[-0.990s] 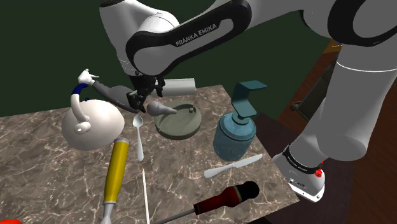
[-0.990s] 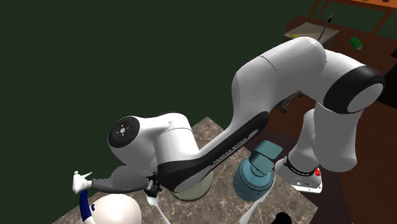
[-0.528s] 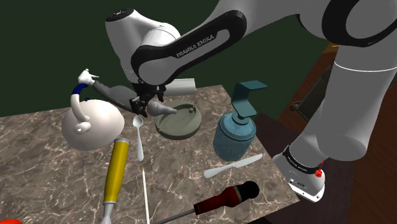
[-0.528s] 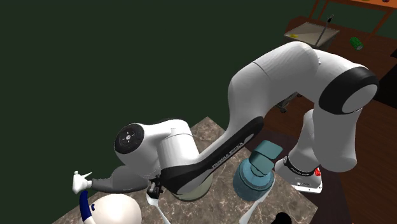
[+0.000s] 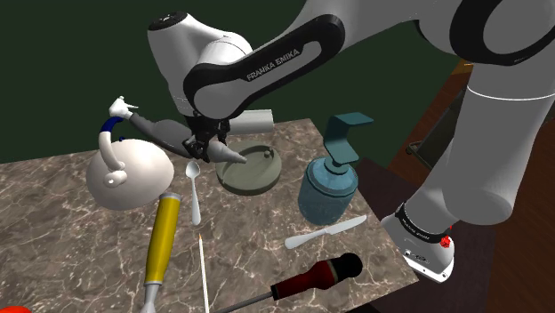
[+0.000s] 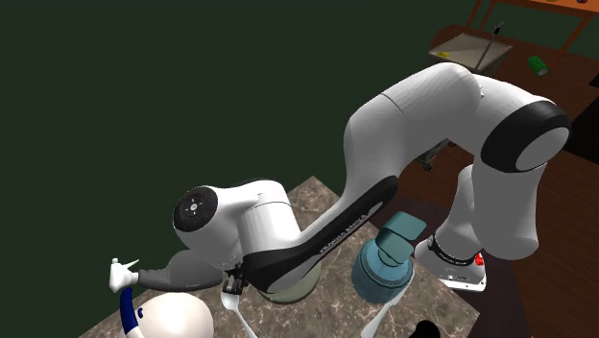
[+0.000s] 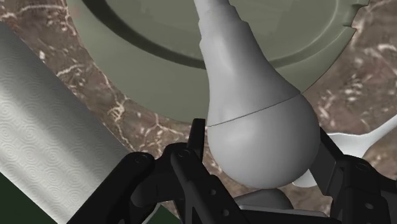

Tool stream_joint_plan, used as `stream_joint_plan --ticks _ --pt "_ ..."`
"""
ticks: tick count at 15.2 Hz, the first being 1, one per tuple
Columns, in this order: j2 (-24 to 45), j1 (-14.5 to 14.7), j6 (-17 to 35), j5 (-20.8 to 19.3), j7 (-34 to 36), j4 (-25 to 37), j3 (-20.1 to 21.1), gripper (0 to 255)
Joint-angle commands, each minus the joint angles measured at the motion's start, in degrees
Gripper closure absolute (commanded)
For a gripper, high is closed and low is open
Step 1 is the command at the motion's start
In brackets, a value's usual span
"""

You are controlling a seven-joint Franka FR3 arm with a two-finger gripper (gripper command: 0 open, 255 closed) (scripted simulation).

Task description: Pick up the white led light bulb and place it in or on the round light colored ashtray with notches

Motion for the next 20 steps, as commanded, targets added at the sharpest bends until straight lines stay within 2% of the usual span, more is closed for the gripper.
stream_joint_plan --ticks 1,7,20 --pt "0.03 0.01 -0.02 0.02 0.00 -0.06 0.02 255" --pt "0.05 0.01 -0.01 0.01 0.01 -0.05 0.01 255" --pt "-3.31 -0.24 -8.60 2.07 -1.91 5.61 0.75 255"
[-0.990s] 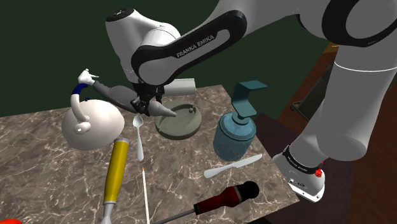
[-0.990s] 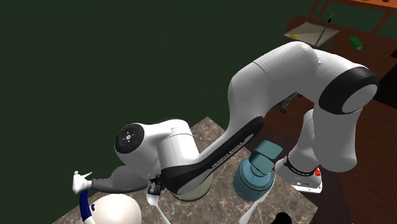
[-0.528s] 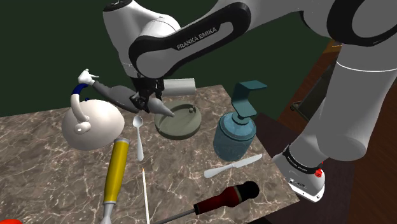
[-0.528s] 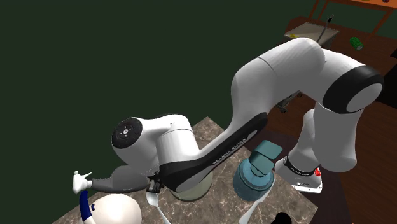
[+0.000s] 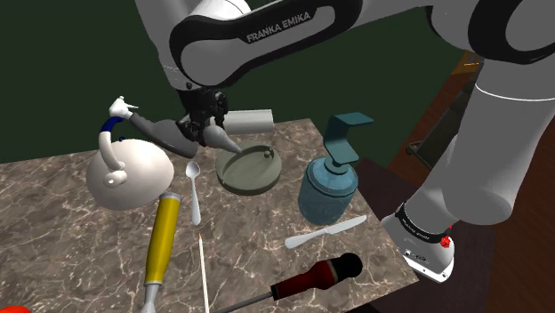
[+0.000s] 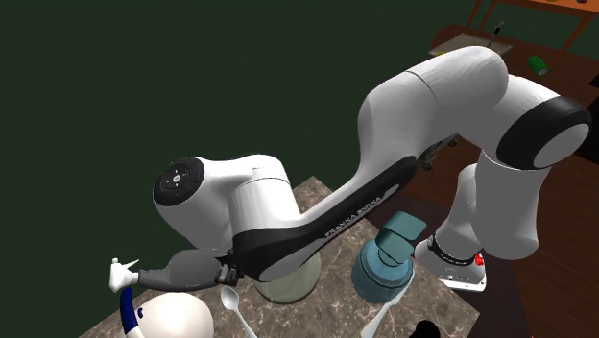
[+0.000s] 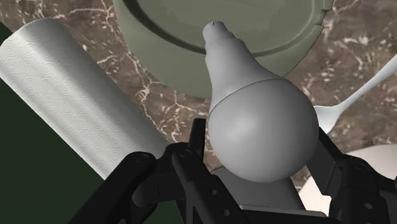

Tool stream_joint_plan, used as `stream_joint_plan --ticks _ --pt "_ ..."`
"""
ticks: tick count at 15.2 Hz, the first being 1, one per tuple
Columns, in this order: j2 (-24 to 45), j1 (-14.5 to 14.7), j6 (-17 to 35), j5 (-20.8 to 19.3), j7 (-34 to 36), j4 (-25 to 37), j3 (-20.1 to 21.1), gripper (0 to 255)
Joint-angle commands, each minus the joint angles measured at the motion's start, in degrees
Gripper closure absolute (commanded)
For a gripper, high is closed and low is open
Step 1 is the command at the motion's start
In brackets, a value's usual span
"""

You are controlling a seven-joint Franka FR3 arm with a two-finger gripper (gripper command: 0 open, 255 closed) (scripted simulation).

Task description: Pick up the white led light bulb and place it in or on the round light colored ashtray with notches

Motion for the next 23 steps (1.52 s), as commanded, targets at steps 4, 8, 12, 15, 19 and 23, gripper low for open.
stream_joint_plan --ticks 4,8,12,15,19,23 --pt "-7.92 -2.20 1.87 3.08 -2.15 -8.87 0.32 255" --pt "-13.36 -3.32 5.00 5.23 -3.83 -16.74 0.05 255" --pt "-12.21 -3.25 7.85 4.54 -3.16 -18.60 0.01 255" --pt "-11.22 -3.18 9.96 3.93 -2.60 -19.85 -0.04 255" --pt "-9.74 -3.09 12.73 3.00 -1.77 -21.34 -0.13 255" --pt "-9.37 -3.08 13.36 2.76 -1.57 -21.66 -0.15 255"
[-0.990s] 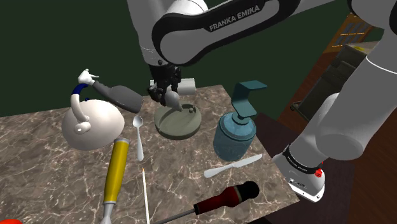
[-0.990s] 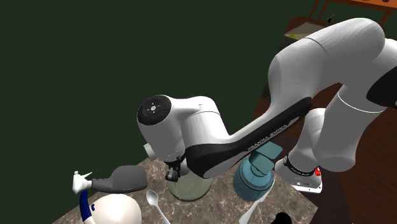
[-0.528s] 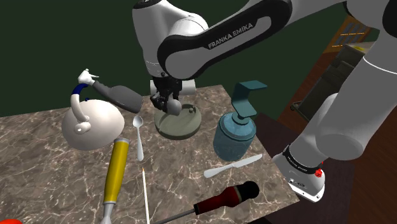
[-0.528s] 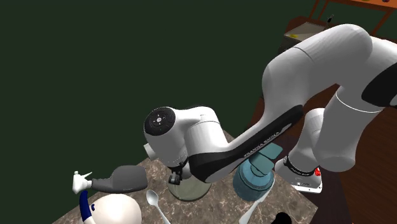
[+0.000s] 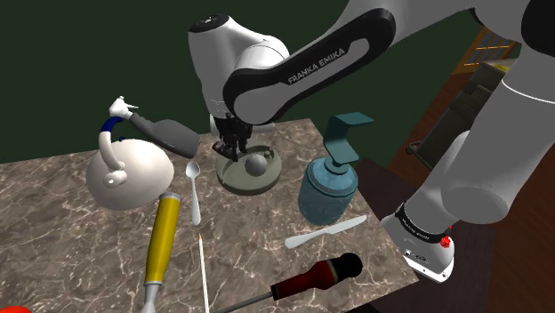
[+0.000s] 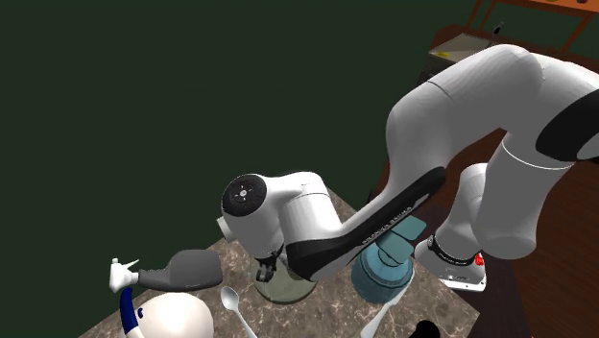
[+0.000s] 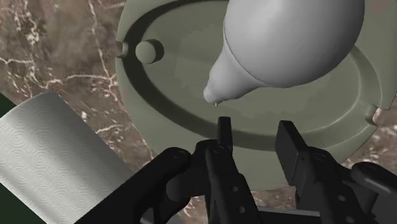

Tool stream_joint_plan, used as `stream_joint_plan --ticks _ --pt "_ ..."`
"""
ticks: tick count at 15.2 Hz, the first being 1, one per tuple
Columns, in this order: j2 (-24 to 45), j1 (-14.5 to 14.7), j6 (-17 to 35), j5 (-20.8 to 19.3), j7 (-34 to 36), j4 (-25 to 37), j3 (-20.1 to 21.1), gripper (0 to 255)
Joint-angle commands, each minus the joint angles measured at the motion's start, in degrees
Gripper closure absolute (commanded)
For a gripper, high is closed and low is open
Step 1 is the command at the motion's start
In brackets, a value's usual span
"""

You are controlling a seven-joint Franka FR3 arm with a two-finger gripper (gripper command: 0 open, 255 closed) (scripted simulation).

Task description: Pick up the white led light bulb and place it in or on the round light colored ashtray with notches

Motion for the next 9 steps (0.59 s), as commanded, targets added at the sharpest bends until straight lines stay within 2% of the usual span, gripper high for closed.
stream_joint_plan --ticks 1,5,6,9 --pt "0.12 -0.06 0.11 -0.01 -0.03 -0.34 -0.06 255" --pt "0.10 -0.06 0.10 -0.01 -0.02 -0.33 -0.05 255" --pt "0.10 -0.06 0.10 -0.01 -0.02 -0.33 -0.05 0" --pt "-7.41 0.57 -0.10 1.15 -0.32 -6.27 1.05 0"
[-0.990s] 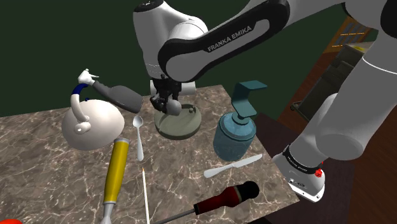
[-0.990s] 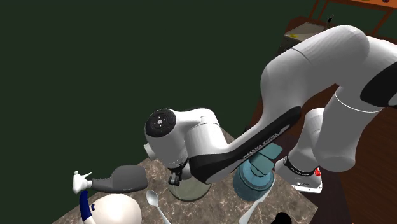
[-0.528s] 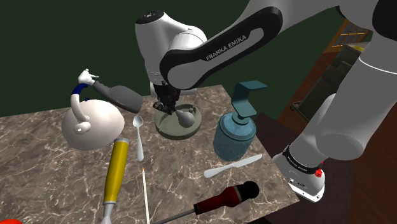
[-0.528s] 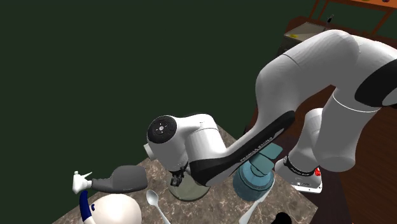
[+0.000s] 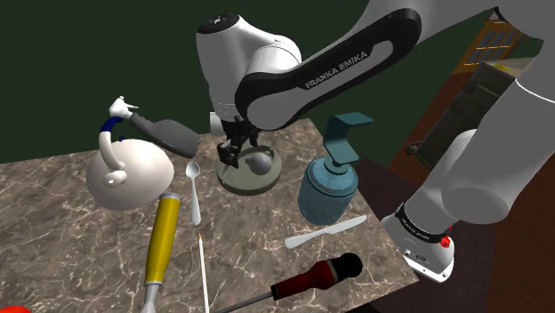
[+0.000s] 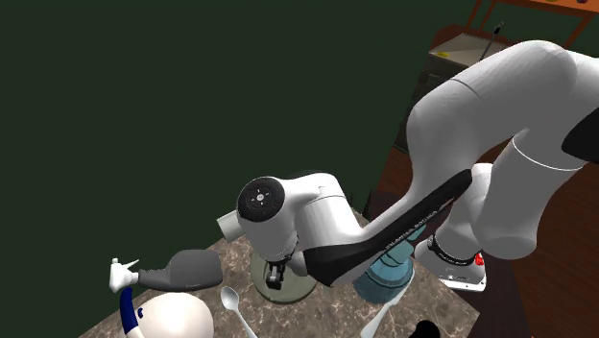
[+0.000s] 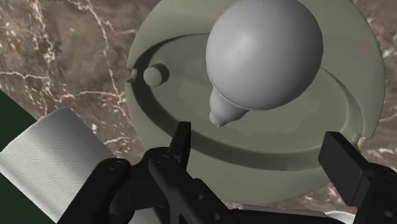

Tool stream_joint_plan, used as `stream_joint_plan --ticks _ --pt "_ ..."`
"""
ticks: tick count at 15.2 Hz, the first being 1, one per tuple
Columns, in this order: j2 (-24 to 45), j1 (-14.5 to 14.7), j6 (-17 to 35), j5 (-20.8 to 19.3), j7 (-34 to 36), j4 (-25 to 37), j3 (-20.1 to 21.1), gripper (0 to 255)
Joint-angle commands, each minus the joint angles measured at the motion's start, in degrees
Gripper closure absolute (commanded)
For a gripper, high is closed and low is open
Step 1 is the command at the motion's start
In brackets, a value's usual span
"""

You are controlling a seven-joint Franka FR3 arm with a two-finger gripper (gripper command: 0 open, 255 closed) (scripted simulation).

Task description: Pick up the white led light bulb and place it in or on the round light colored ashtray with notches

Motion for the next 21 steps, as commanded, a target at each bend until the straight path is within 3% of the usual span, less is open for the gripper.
stream_joint_plan --ticks 1,4,12,19,20,21 --pt "-5.19 0.48 -0.53 1.03 -0.45 -3.69 0.66 0" --pt "-11.40 1.57 -1.34 2.30 -0.94 -7.93 1.33 0" --pt "-8.50 1.03 4.49 0.21 0.50 -11.25 1.27 0" --pt "-8.50 1.03 4.48 0.22 0.50 -11.24 1.27 0" --pt "-8.50 1.03 4.48 0.22 0.50 -11.24 1.27 255" --pt "-8.50 1.03 4.48 0.22 0.50 -11.24 1.27 255"
